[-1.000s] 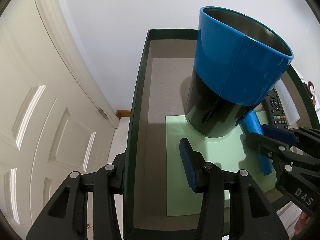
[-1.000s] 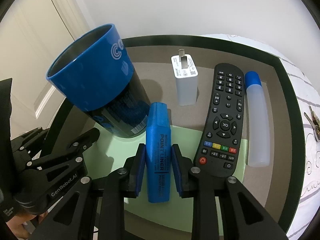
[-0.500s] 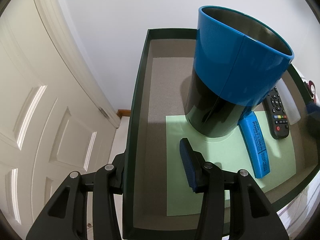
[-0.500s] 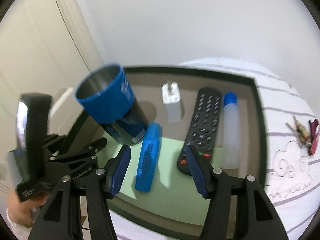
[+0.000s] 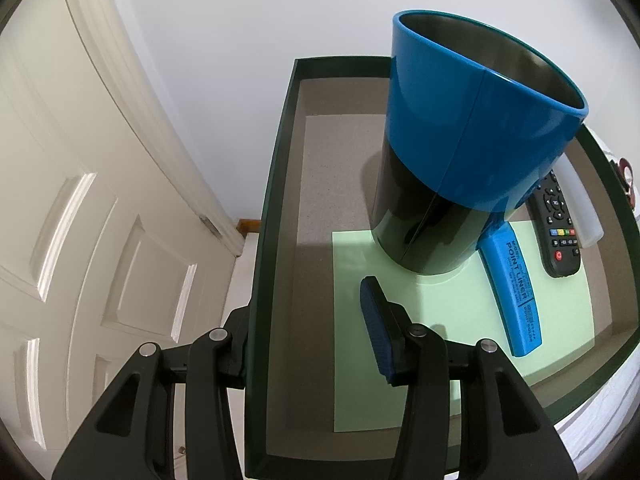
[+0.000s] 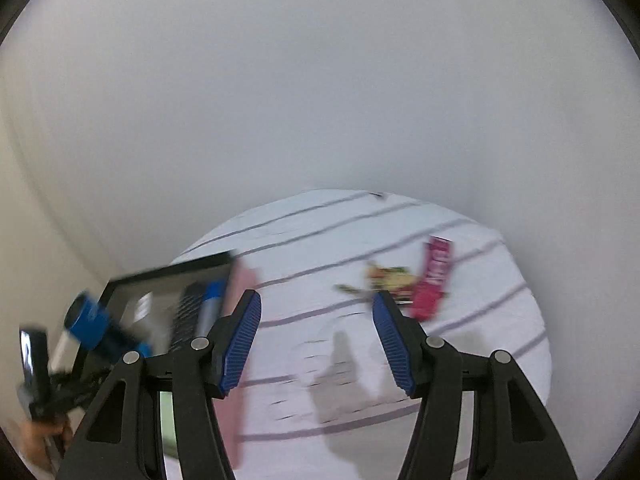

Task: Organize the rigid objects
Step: 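Open the right tool and move it toward the pink keychain, then close the right tool on the pink keychain strap, then lift the keychain with the right tool and carry it toward the box, then lower the keychain into the box beside the tumbler and open the right tool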

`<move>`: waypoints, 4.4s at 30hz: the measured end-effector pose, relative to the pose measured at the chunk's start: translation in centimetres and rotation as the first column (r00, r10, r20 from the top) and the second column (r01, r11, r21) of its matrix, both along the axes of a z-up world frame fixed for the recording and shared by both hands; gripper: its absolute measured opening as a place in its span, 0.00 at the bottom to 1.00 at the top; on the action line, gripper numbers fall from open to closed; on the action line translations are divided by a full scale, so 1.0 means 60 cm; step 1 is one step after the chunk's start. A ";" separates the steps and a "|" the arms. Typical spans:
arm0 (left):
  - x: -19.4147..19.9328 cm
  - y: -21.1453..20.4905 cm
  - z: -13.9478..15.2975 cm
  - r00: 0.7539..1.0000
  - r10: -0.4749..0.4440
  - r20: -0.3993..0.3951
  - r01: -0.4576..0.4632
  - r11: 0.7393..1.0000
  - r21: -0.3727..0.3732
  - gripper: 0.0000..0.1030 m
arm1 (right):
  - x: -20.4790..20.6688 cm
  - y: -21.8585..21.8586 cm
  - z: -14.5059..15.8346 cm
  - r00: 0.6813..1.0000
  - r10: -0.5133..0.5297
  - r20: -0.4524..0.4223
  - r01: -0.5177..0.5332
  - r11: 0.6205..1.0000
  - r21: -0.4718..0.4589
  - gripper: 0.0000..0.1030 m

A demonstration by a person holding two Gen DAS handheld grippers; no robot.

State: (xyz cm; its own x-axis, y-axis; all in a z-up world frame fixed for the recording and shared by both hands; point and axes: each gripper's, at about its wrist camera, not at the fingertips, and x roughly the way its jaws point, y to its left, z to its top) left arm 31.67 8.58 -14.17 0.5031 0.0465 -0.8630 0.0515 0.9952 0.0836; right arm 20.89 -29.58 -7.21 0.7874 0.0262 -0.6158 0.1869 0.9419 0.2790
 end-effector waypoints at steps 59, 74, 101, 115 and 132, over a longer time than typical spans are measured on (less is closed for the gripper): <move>0.002 -0.005 0.003 1.000 0.002 -0.001 -0.002 1.000 0.009 0.46 | 0.079 -0.025 0.000 0.966 0.057 0.253 -0.024 0.991 -0.130 0.06; 0.002 -0.008 0.004 1.000 0.001 0.000 -0.001 1.000 0.006 0.45 | 0.071 0.005 0.069 0.930 0.104 0.353 -0.076 0.993 -0.092 0.06; 0.002 -0.008 0.003 1.000 0.004 0.000 -0.004 1.000 0.006 0.45 | 0.091 0.082 0.174 0.864 0.245 0.440 -0.209 0.969 -0.128 0.06; 0.001 -0.007 0.003 1.000 0.006 0.002 -0.006 1.000 0.004 0.45 | 0.147 0.168 0.176 0.834 0.395 0.385 -0.350 0.918 -0.184 0.06; 0.004 -0.008 0.003 1.000 0.011 0.002 -0.011 1.000 -0.003 0.45 | 0.202 0.243 0.142 0.779 0.543 0.313 -0.491 0.839 -0.233 0.06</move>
State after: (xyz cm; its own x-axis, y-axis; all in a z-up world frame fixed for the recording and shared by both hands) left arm 31.92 8.09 -13.96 0.5043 0.0496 -0.8621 0.0399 0.9959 0.0807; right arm 32.99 -15.03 1.31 0.8406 0.4321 -0.3267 -0.4253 0.9000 0.0960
